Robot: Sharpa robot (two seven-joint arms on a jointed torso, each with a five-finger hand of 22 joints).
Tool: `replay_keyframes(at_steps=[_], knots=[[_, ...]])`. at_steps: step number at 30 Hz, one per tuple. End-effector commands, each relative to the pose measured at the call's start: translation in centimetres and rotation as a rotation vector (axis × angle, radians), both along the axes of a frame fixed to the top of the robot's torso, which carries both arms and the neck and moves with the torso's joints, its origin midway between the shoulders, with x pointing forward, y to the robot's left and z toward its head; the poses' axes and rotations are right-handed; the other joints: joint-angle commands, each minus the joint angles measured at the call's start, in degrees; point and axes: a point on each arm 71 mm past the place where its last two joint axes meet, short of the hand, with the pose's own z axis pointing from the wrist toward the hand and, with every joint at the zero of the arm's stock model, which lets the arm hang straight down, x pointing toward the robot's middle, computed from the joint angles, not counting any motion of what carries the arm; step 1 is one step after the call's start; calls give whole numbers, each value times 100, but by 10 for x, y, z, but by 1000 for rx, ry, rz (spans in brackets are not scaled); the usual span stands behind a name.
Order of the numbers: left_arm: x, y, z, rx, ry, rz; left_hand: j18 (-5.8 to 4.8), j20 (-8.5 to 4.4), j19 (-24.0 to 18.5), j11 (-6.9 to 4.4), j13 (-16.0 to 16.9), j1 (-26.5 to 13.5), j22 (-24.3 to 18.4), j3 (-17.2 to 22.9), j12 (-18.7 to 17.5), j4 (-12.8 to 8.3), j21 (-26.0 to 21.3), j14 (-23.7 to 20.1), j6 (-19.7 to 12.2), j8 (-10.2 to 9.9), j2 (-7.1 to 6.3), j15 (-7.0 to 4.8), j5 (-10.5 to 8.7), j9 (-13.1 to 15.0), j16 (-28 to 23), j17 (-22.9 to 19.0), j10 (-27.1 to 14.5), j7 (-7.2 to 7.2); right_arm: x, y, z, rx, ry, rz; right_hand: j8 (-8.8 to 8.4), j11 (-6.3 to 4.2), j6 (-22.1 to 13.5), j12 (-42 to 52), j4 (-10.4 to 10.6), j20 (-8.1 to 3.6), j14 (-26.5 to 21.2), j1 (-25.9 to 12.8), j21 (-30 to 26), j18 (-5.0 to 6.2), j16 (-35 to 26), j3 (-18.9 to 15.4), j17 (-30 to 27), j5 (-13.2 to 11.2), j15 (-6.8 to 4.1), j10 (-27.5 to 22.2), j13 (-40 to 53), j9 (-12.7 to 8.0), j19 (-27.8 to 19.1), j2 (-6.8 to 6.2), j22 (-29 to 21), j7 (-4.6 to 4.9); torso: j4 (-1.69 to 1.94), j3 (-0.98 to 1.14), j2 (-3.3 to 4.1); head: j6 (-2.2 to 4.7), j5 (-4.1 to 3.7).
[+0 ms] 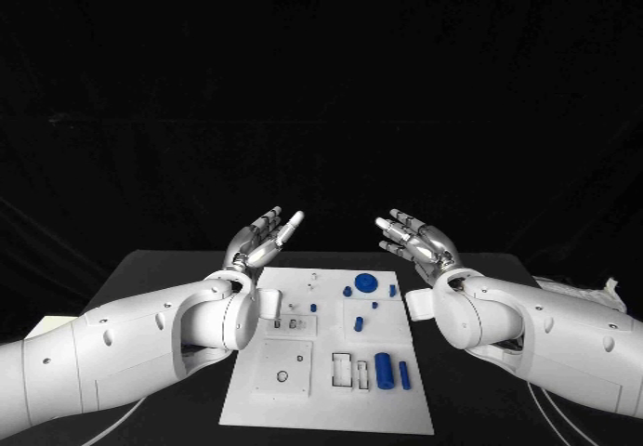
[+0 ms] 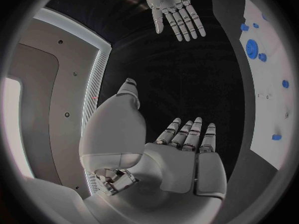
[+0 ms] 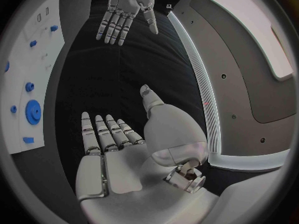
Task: Assemble the parts on the task board
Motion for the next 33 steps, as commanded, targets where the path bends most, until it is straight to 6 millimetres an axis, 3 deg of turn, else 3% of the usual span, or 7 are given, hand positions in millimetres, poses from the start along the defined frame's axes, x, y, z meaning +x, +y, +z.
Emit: replay_keyframes(at_steps=[1,6,10,13,17,29,33], knots=[[0,-4,2,-32,-12,-49,27,52,74,99,25,101,24,99,48,25,48,224,188,46,105,60,-5,24,59,39,167,682,-2,13,0,-18,11,209,142,153,1161,165,-433,40,1997,720,366,453,264,146,131,79,88,1485,97,98,1535,5,172,686,0,-3,0,0,0],[0,-4,2,-32,-12,-49,-81,52,682,251,110,284,175,426,198,0,316,1357,1044,214,586,175,-80,115,341,193,1059,793,-1,14,1,-25,15,248,174,114,1872,226,-628,40,3171,914,539,592,337,235,172,95,-26,2594,144,129,2150,-16,190,598,0,-3,0,0,0],[-1,11,6,-60,-35,-49,-96,59,1965,261,209,442,458,505,433,-31,888,2708,2044,425,814,199,-113,211,715,356,2315,823,8,-4,13,-170,-181,157,181,29,2294,241,-731,36,3480,984,595,670,315,299,171,77,-112,3156,163,146,2352,-23,173,565,-21,-1,14,-17,-12],[-1,15,7,-59,-45,-43,86,43,3325,110,273,601,691,468,670,-67,1468,3468,3055,599,939,-12,-125,275,931,407,3711,724,9,-6,14,-200,-203,153,194,-30,2643,230,-809,21,3685,1032,622,700,295,352,172,62,-165,3352,164,165,2479,-31,159,570,-19,-2,25,-36,-41],[-1,22,8,-61,-41,-50,144,-125,4211,-55,269,800,776,389,751,-125,1808,4310,3775,678,1013,-245,-131,281,1130,513,4317,593,11,-9,16,-257,-241,152,274,-134,3457,273,-942,-70,4128,1087,749,721,357,455,190,45,-290,3752,169,214,2809,-49,179,534,-8,-9,51,-28,-38],[-27,33,22,-115,40,-169,170,-594,5732,-380,277,1351,1011,368,643,-528,2529,5864,4326,564,1030,-709,-213,217,1491,1141,5137,370,28,-12,40,-698,-437,262,393,-614,4576,274,-1105,-935,6193,1342,2221,679,1035,854,681,-8,-1031,5079,182,270,4548,-422,861,186,19,-22,403,48,-125],[-39,29,29,-177,55,-211,101,-537,5440,-325,273,1553,948,330,558,-780,2396,5240,4361,492,920,-581,-501,214,1114,1111,5206,395,32,-10,49,-889,-489,297,354,-735,4726,238,-1103,-1127,6847,1325,2919,680,1571,860,1099,130,-1216,5344,199,265,4884,-526,1272,99,55,-31,545,63,-165]])
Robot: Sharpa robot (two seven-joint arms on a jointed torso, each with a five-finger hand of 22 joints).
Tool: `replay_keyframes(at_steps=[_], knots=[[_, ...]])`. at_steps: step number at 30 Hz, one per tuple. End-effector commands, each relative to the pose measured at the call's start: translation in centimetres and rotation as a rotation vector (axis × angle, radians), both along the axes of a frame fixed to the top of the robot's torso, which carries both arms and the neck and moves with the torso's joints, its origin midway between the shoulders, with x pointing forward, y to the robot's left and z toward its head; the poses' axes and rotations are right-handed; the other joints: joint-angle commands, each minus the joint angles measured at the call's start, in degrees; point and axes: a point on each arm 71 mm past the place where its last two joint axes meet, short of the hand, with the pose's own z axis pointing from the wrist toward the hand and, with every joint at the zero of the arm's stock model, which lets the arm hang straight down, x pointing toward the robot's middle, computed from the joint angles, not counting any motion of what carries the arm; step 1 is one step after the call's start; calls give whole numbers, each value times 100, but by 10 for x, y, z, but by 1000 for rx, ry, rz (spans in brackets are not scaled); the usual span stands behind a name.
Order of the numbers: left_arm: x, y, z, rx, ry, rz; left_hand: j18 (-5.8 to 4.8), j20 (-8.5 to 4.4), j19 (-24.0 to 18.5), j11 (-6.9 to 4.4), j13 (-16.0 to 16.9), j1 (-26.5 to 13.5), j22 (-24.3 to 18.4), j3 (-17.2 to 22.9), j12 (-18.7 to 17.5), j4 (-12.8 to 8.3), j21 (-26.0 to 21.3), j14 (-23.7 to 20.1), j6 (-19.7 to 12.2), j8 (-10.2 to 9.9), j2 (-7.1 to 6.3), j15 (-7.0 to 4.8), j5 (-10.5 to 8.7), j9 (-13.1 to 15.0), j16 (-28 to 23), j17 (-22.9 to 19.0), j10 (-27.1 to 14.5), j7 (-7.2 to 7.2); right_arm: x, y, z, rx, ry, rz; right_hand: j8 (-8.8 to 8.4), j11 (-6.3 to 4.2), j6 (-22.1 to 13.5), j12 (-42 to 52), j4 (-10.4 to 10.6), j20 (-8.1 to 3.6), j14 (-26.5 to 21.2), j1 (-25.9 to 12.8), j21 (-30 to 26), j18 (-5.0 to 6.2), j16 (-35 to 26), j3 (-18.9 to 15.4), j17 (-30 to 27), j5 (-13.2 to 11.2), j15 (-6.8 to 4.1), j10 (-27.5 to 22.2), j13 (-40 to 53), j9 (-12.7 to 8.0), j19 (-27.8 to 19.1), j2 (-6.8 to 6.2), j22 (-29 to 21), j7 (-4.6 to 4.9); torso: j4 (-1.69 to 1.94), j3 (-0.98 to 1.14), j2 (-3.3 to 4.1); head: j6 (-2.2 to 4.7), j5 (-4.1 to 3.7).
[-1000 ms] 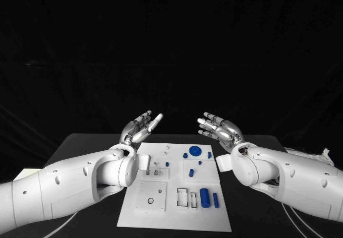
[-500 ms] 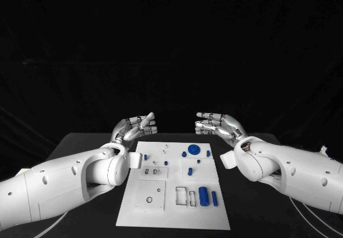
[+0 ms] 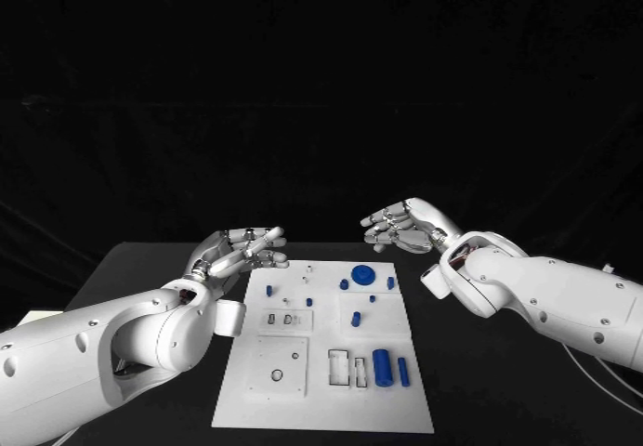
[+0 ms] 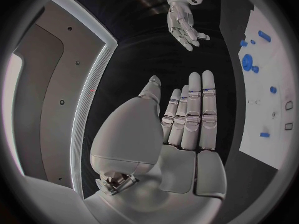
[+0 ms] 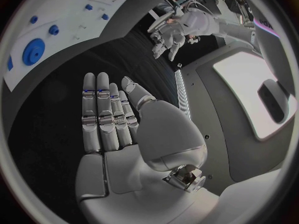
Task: Assemble the parts on the task board
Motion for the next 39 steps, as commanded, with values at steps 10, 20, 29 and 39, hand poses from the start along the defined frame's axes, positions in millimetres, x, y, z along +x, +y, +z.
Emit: replay_keyframes(at_steps=[10,20,29,39], knots=[[-27,-25,25,-166,23,-183,53,19,-14,3,-6,5,31,-174,-143,-175,93,70,63,-123,16,-11,-276,-8,76,186,65,9,5,14,23,-698,-236,-9,-137,-376,601,-84,89,-500,1331,-473,4120,-197,5125,414,4453,63,-464,591,55,22,1577,-570,3619,-302,186,-51,607,199,-174],[-33,-24,43,-174,-6,-196,51,17,-11,11,-9,-40,49,-220,-186,-177,130,60,57,-156,47,-8,-274,-9,103,237,50,18,5,24,39,-831,-301,-12,-149,-331,474,-90,295,-445,1203,-610,5623,-469,5698,605,4907,25,-429,321,54,19,2004,-762,5631,-337,340,-52,898,307,-256],[-33,-23,48,-171,-11,-199,50,18,-12,16,-11,-59,56,-238,-205,-176,145,54,53,-170,62,-6,-273,-9,114,259,42,24,3,32,41,-883,-307,18,-148,-298,403,-98,405,-427,1193,-612,5567,-413,5821,565,4967,3,-410,62,30,19,1901,-907,5406,-386,391,-53,1027,321,-271],[-32,-22,47,-165,-5,-196,48,19,-19,22,-13,-68,62,-252,-226,-181,157,42,43,-187,75,-2,-272,-11,121,279,28,31,2,38,40,-925,-312,43,-113,-293,495,-72,467,-420,1208,-507,5394,-347,5983,585,5123,10,-408,13,49,47,1795,-885,5068,-362,393,-70,1120,361,-297]])
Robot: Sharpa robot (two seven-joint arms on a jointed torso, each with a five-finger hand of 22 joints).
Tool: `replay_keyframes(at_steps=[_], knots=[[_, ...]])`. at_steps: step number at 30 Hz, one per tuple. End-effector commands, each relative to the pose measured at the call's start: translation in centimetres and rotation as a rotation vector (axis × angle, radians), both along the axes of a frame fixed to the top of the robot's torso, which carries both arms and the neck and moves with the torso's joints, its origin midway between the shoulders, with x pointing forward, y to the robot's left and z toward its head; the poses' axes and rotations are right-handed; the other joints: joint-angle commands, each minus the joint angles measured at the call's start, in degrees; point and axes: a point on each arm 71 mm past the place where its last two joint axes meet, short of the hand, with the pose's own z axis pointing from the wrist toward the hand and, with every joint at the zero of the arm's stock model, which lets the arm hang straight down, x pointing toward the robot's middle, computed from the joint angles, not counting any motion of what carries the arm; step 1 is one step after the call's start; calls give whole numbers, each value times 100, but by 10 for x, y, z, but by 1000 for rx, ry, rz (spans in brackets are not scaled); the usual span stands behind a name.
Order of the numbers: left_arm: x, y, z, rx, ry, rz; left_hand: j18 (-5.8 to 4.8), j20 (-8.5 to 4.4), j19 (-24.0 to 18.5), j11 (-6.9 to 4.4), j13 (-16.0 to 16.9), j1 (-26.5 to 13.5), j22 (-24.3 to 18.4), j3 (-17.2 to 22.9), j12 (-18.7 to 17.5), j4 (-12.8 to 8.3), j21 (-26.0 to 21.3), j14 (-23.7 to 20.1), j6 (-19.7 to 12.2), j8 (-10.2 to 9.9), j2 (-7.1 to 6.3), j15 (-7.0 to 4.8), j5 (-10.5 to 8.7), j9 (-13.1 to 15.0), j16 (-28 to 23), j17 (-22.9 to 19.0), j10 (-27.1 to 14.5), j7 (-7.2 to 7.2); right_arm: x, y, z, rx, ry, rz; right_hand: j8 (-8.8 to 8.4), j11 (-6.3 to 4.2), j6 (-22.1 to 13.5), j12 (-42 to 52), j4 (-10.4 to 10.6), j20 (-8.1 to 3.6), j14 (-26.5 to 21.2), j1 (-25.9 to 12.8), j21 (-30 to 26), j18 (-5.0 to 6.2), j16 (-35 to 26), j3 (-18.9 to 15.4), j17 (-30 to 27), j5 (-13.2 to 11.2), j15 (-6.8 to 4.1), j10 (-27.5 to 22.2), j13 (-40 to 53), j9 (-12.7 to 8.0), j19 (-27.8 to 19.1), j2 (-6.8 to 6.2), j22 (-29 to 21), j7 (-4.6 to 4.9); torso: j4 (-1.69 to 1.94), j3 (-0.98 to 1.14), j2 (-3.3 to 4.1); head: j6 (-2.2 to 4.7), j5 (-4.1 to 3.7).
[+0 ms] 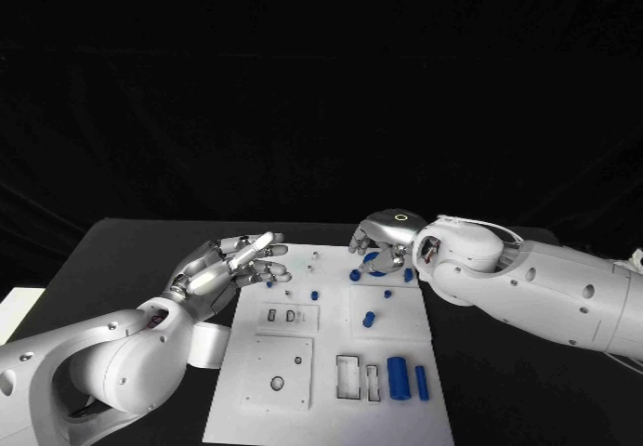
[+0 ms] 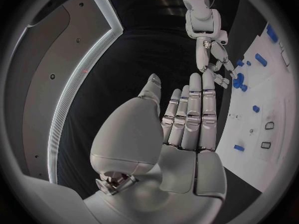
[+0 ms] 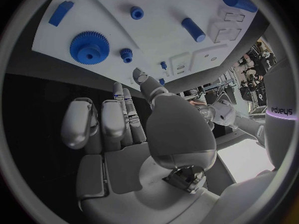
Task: Assemble the parts on the task board
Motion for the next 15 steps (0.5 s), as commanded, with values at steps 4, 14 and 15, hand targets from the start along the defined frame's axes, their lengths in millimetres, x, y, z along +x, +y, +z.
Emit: replay_keyframes(at_steps=[4,14,15], knots=[[0,-1,1,-9,4,-19,51,8,20,36,-10,-27,8,-44,-35,1,31,-10,-1,-32,34,12,-15,-7,28,11,-7,32,1,3,-4,-91,0,1,24,-10,129,6,72,-12,217,80,-124,93,75,44,36,-27,35,43,14,28,-89,5,-208,35,20,-8,97,27,-11],[1,0,0,-3,9,-13,50,11,8,43,-12,-27,8,-55,-52,-8,33,-25,-10,-46,40,17,-15,-7,25,24,-20,41,3,7,-7,-118,-3,1,30,-15,193,3,106,-15,209,98,-153,99,92,81,30,-35,32,60,6,41,-90,30,-251,22,16,-10,156,2,-12],[1,0,0,-2,10,-12,50,12,4,46,-12,-27,9,-58,-59,-11,35,-28,-14,-52,44,19,-15,-8,25,29,-25,45,3,7,-7,-119,-2,1,30,-16,206,2,112,-16,207,106,-156,99,97,95,28,-36,31,65,4,43,-88,38,-253,20,17,-10,159,-3,-10]])
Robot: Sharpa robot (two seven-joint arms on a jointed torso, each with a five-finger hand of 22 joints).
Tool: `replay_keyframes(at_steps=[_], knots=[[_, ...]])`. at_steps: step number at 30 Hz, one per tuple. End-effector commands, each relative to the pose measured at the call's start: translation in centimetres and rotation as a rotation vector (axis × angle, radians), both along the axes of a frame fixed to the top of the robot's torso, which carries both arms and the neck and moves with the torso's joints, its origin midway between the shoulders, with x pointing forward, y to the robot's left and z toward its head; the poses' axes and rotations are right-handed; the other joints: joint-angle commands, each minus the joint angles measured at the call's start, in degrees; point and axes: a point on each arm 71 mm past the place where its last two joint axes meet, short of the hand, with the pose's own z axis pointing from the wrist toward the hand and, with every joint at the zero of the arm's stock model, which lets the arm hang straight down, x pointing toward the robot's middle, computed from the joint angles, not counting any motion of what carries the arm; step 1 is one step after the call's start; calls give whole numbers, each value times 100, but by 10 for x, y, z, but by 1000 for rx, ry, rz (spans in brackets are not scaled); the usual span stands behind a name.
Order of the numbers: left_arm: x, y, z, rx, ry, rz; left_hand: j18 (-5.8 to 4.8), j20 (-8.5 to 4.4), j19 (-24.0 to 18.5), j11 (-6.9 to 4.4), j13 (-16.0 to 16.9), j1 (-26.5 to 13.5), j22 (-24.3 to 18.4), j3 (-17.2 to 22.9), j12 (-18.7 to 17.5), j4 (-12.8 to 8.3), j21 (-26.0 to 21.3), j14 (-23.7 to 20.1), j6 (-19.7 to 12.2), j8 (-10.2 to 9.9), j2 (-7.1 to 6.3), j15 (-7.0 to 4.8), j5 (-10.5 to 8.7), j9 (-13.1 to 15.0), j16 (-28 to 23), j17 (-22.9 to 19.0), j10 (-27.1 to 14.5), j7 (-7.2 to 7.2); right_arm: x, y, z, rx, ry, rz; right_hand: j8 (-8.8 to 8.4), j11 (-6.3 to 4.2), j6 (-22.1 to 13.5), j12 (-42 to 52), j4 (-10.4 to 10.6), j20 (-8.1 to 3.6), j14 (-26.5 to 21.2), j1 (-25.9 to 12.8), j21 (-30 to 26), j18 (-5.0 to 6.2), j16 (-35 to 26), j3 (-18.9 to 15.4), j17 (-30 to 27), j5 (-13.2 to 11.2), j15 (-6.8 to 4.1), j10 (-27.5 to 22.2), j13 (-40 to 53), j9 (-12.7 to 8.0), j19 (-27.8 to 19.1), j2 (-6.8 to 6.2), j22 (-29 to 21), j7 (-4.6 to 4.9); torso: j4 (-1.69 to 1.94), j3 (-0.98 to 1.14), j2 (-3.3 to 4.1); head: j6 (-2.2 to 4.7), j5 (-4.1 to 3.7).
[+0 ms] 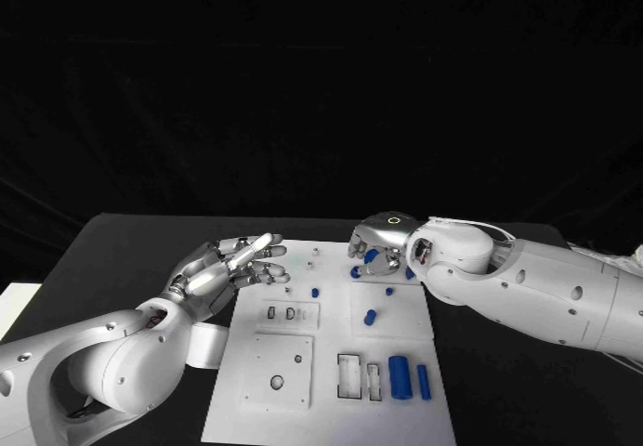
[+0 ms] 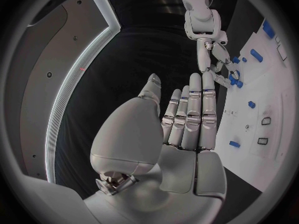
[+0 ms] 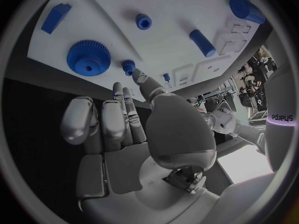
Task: Assemble the parts on the task board
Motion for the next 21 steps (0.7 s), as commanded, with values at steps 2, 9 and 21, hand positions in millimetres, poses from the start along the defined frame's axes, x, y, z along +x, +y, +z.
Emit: replay_keyframes(at_steps=[2,9,21], knots=[[0,-1,1,-7,1,-12,50,12,5,26,-8,-27,9,-43,-36,4,38,-28,-14,-25,44,19,-15,-8,25,11,-4,45,1,1,-3,-47,0,-4,31,3,77,2,43,-8,204,93,-36,98,32,40,-10,-38,29,56,-13,12,-34,27,-16,-8,-8,3,44,-9,1],[0,0,0,-2,5,-7,50,15,-3,33,-9,-16,12,-43,-54,-10,44,-35,-24,-39,67,23,-14,-9,28,27,-18,56,1,2,-6,-55,12,-3,27,-2,114,1,65,-11,198,117,-45,98,47,102,-12,-41,26,77,-21,19,-25,58,-24,-12,-10,-6,77,16,-4],[1,0,0,2,8,-4,50,18,-11,40,-9,10,15,-35,-73,-34,53,-43,-32,-55,101,27,-13,-8,31,49,-31,64,1,4,-9,-66,30,8,18,-10,172,0,93,-16,187,153,-55,96,69,229,-20,-14,20,125,-34,30,-11,89,-30,-18,-6,-13,115,18,-1]])
